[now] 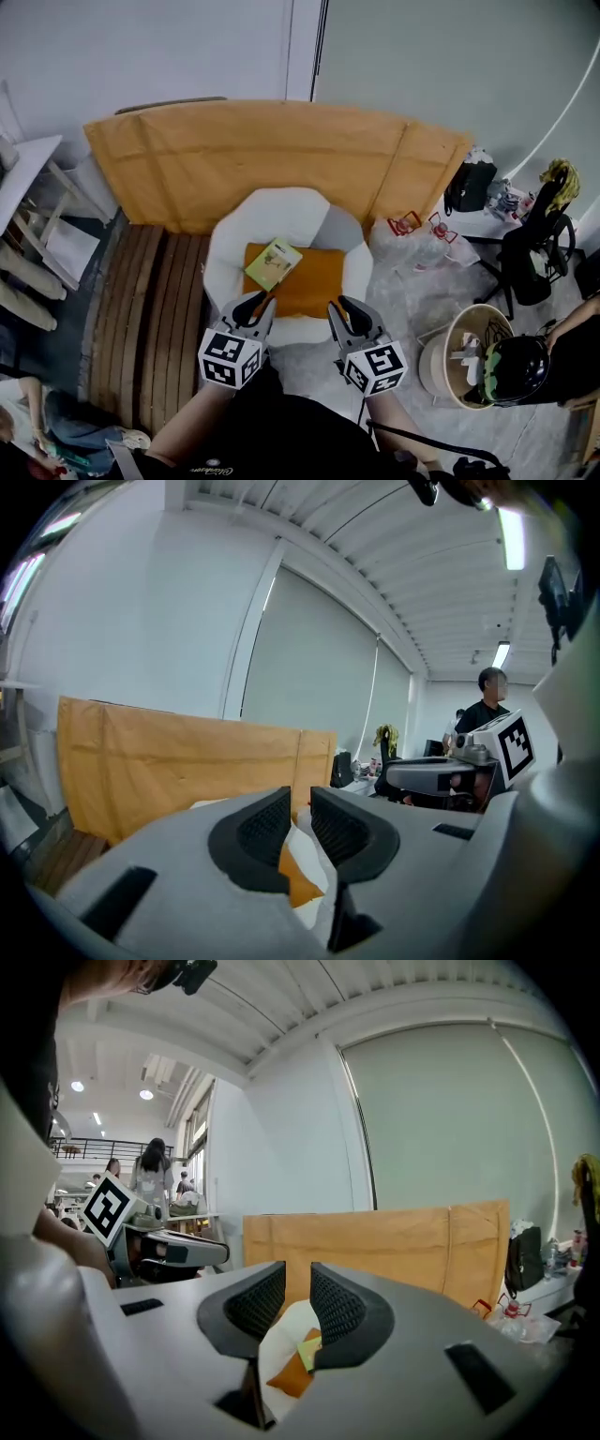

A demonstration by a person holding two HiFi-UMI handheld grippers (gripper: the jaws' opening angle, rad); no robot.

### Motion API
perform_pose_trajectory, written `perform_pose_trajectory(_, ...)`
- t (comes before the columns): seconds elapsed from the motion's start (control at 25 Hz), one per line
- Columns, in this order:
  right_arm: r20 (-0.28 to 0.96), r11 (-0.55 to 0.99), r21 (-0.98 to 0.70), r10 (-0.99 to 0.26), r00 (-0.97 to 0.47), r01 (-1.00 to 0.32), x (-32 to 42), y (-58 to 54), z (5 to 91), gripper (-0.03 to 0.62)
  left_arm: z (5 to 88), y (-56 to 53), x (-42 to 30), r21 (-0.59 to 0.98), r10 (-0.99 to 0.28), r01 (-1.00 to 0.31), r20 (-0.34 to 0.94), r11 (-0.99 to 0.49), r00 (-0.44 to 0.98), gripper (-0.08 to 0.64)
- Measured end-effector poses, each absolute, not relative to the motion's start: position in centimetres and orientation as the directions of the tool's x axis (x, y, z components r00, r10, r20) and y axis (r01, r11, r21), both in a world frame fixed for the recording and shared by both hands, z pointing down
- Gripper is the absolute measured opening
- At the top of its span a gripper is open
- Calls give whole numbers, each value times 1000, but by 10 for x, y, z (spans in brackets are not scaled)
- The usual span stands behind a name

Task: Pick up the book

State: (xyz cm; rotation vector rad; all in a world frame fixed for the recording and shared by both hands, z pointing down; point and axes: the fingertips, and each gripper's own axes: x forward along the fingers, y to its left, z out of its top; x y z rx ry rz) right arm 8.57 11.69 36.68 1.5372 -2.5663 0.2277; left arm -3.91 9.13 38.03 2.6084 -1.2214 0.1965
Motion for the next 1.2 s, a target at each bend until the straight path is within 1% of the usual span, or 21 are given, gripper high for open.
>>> perform_pose_trajectory(0.2,226,450,-69,-862,-454,-890,53,9,367,66,381,-16,-70,177,-721,-764,255,-620,644,75)
perform_pose_trajectory(0.32,254,425,-75,-867,-429,-902,49,-43,376,67,386,-67,-77,189,-705,-754,271,-629,655,78)
perform_pose_trajectory(0.44,288,392,-96,-869,-403,-915,52,-73,381,72,395,-98,-77,212,-681,-741,294,-637,670,80)
perform_pose_trajectory(0.52,312,380,-102,-865,-392,-919,57,-84,384,72,399,-113,-71,218,-670,-733,302,-644,678,81)
perform_pose_trajectory(0.64,313,376,-111,-865,-392,-920,69,-102,389,74,405,-127,-56,237,-664,-733,315,-637,678,81)
perform_pose_trajectory(0.96,289,481,-143,-816,-501,-865,75,-140,392,74,404,-153,-34,221,-705,-782,343,-582,621,81)
perform_pose_trajectory(1.08,279,488,-160,-812,-514,-858,90,-148,394,74,406,-159,-25,217,-722,-801,349,-558,597,81)
perform_pose_trajectory(1.2,298,484,-172,-805,-514,-858,101,-151,403,74,413,-161,-16,232,-720,-805,361,-546,592,81)
